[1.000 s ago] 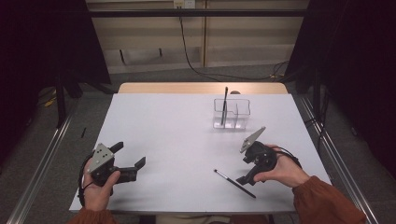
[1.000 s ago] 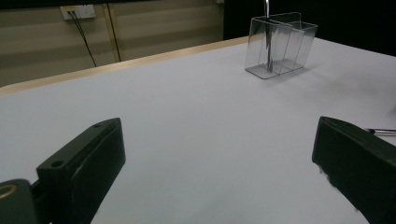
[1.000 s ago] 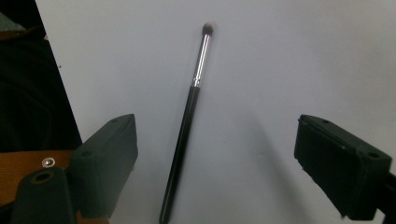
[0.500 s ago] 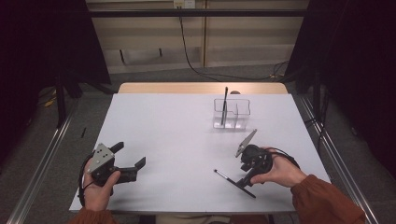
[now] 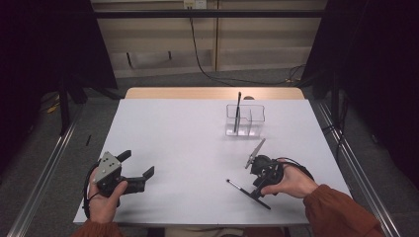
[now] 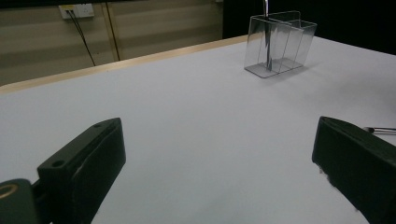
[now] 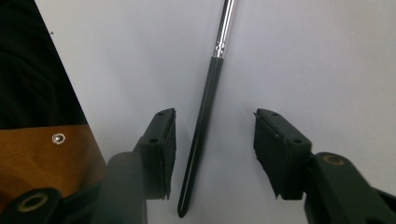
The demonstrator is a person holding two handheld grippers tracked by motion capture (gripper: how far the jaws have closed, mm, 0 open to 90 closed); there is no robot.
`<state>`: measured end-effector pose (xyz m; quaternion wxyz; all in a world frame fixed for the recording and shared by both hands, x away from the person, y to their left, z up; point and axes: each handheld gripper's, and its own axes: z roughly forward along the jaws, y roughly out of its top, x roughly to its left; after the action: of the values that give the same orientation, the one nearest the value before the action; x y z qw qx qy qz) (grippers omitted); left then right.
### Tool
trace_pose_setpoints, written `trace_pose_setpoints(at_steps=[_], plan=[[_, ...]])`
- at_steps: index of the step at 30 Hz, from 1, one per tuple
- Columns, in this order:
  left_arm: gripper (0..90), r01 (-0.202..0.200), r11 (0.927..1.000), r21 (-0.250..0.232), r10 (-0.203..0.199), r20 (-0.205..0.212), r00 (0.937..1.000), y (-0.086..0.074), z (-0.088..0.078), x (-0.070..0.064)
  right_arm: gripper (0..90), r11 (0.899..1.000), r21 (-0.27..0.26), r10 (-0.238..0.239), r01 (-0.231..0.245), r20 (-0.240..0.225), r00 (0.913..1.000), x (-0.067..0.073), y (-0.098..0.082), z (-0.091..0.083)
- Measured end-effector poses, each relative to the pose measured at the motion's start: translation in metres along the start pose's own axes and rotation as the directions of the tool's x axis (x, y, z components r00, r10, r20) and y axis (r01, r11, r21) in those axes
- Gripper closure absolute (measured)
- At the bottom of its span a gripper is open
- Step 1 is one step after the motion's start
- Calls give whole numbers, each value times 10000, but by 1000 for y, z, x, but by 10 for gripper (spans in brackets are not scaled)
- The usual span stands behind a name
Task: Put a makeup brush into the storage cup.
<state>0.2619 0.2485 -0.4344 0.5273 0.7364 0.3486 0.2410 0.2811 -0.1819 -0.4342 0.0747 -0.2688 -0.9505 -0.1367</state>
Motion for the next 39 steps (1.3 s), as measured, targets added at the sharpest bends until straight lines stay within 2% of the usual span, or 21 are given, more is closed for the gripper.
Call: trace_pose_setpoints(at_steps=[5, 7, 13, 18, 21, 25, 30, 39], plan=[[28, 21, 10000, 6, -21, -30, 10000, 0, 0, 0, 553, 9989, 443, -124, 129, -111, 9999, 2, 7, 9], [28, 26, 10000, 8, -26, -24, 10000, 0, -1, 1, 576, 9988, 463, -137, 145, -175, 9998, 3, 8, 11], [27, -44, 10000, 36, 44, 8, 10000, 0, 0, 0, 649, 9989, 463, -40, 38, 42, 10000, 3, 16, 17], [28, 24, 10000, 22, -24, -9, 10000, 0, 0, 0, 693, 9982, 552, -226, 221, 76, 9997, 6, 25, 19], [27, 8, 10000, 27, -8, -10, 10000, 0, 0, 0, 710, 9966, 784, -274, 249, 318, 9991, 9, 28, 21], [27, -9, 10000, 33, 9, 9, 10000, 0, 0, 0, 793, 9966, 822, -57, 13, 538, 9985, 8, 28, 22], [28, -22, 10000, 47, 22, 17, 10000, 0, 0, 0, 814, 9959, 893, 68, -124, 619, 9981, 7, 30, 23], [28, -33, 10000, 52, 33, 32, 10000, 0, 0, 0, 845, 9926, 1208, -46, -83, 1065, 9943, 13, 34, 24]])
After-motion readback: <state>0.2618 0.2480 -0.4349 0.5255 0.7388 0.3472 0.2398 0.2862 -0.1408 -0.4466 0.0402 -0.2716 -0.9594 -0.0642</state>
